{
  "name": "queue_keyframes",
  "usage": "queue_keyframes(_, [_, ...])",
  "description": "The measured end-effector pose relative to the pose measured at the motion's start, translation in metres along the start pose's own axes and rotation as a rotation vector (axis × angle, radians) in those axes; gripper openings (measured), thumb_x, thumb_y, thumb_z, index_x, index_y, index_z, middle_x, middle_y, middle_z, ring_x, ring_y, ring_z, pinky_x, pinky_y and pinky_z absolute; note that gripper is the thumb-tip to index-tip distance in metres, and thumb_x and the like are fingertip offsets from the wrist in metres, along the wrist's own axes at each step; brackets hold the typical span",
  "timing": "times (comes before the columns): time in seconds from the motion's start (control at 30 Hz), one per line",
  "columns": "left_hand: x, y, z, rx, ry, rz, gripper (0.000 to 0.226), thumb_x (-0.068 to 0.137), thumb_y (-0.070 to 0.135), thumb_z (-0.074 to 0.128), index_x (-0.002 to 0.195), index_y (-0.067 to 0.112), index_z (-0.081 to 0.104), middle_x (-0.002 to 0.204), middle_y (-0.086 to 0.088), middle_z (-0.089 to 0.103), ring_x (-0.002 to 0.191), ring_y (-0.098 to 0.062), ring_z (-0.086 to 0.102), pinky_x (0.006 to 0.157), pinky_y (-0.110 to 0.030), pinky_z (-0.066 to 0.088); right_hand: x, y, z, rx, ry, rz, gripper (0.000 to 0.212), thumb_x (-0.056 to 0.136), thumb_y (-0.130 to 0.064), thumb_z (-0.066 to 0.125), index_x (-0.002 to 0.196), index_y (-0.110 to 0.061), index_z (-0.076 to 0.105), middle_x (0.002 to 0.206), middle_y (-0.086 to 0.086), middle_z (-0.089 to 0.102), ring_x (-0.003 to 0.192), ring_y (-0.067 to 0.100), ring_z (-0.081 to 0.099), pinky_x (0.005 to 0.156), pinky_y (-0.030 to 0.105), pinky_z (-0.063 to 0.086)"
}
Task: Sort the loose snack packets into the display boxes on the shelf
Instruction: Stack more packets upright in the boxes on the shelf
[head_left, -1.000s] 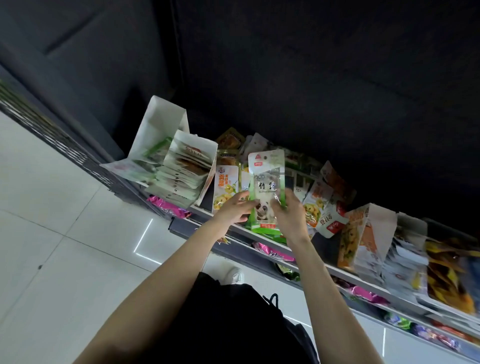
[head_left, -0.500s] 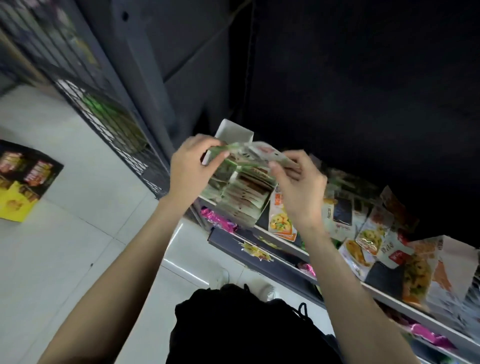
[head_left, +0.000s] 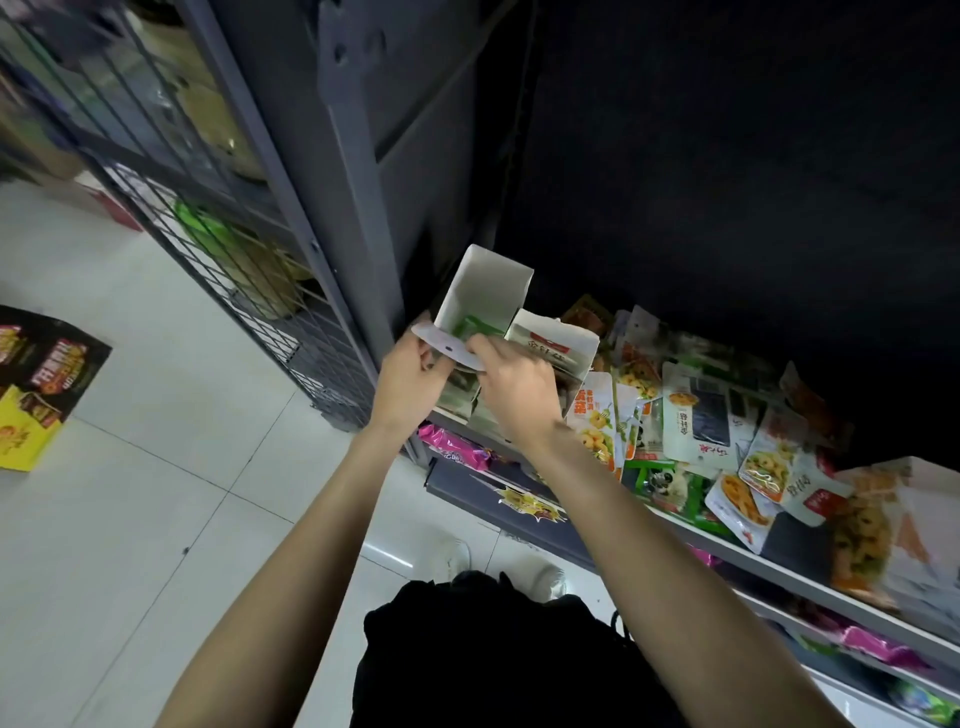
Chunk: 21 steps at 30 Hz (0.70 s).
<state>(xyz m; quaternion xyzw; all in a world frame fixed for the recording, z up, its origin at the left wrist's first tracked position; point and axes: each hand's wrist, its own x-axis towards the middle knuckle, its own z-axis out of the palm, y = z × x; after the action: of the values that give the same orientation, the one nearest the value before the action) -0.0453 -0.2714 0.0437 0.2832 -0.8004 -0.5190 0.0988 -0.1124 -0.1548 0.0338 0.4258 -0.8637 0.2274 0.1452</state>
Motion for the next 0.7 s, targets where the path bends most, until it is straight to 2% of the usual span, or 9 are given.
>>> queue_keyframes(0.1, [-0.004,-0.017,-0.009,-0.002,-0.009,-0.078,0.053,0.087,0.007,0.060,0.137,0.008,0.043,0.113,0.000,0.061,0.111,-0.014,0.057,0.098,-0.028,0.043,0.000,0.004,0.014,-0.073,-0.096,0.003,0.039,0.051,0.008,0.075,0.085,-0.010,0.069,0.081,0.006,0.070,0.071,0.023,0.067,0.051,0.028,0.055])
queue_keyframes(0.17, [-0.008,-0.023,-0.014,0.100,0.000,-0.019,0.055,0.086,0.009,0.063,0.138,0.007,0.043,0.124,-0.001,0.060,0.118,-0.013,0.054,0.102,-0.030,0.042,0.000,0.006,0.021,-0.172,-0.167,0.006,0.034,0.057,0.004,0.076,0.088,-0.009,0.071,0.087,0.007,0.071,0.082,0.027,0.066,0.067,0.034,0.056])
queue_keyframes(0.23, [-0.015,-0.024,-0.017,0.270,0.020,0.095,0.050,0.087,0.011,0.063,0.134,0.008,0.048,0.125,-0.004,0.060,0.113,-0.019,0.058,0.095,-0.032,0.046,0.001,0.007,0.024,-0.252,-0.216,0.001,0.031,0.060,-0.005,0.079,0.090,-0.012,0.072,0.091,0.004,0.071,0.089,0.027,0.063,0.079,0.036,0.052])
queue_keyframes(0.3, [-0.021,-0.019,-0.018,0.434,0.070,0.179,0.047,0.088,0.011,0.062,0.133,0.006,0.050,0.121,-0.011,0.061,0.106,-0.028,0.058,0.089,-0.037,0.046,0.002,0.008,0.020,-0.259,-0.231,0.012,0.032,0.064,-0.019,0.081,0.095,-0.017,0.073,0.096,0.000,0.071,0.093,0.026,0.061,0.082,0.036,0.050])
queue_keyframes(0.43, [-0.037,-0.003,-0.010,0.565,0.195,0.366,0.034,0.089,0.023,0.053,0.118,0.008,0.061,0.101,-0.010,0.066,0.092,-0.029,0.058,0.073,-0.039,0.050,-0.014,0.007,-0.012,0.017,-0.047,0.048,0.026,0.076,-0.020,0.076,0.101,-0.014,0.072,0.099,0.002,0.071,0.094,0.025,0.064,0.086,0.037,0.051])
queue_keyframes(0.5, [-0.050,0.010,0.004,0.468,0.236,0.530,0.028,0.088,0.026,0.051,0.104,0.009,0.065,0.087,-0.002,0.067,0.079,-0.019,0.058,0.067,-0.029,0.046,-0.038,0.013,-0.040,0.153,0.034,0.120,0.019,0.085,-0.020,0.066,0.102,-0.013,0.071,0.095,0.001,0.073,0.087,0.018,0.067,0.080,0.030,0.052])
queue_keyframes(0.57, [-0.067,0.022,0.029,0.327,0.211,0.690,0.020,0.089,0.024,0.051,0.094,0.011,0.065,0.074,0.003,0.064,0.067,-0.010,0.055,0.062,-0.019,0.042,-0.074,0.032,-0.062,0.196,0.040,0.226,0.018,0.091,-0.020,0.057,0.102,-0.014,0.070,0.086,-0.001,0.073,0.070,0.012,0.066,0.064,0.022,0.052])
queue_keyframes(0.63, [-0.084,0.028,0.063,0.235,0.083,0.793,0.012,0.090,0.023,0.051,0.093,0.017,0.060,0.068,0.005,0.061,0.059,-0.006,0.053,0.053,-0.018,0.043,-0.115,0.061,-0.073,0.184,0.007,0.388,0.017,0.092,-0.018,0.057,0.103,-0.015,0.069,0.073,-0.001,0.070,0.056,0.013,0.063,0.050,0.024,0.052])
queue_keyframes(0.7, [-0.096,0.026,0.104,0.208,-0.072,0.789,0.009,0.090,0.024,0.051,0.097,0.020,0.056,0.070,0.007,0.060,0.062,-0.003,0.052,0.051,-0.020,0.046,-0.153,0.093,-0.076,0.151,-0.058,0.560,0.017,0.091,-0.014,0.059,0.105,-0.017,0.068,0.066,-0.001,0.067,0.051,0.015,0.061,0.044,0.026,0.049])
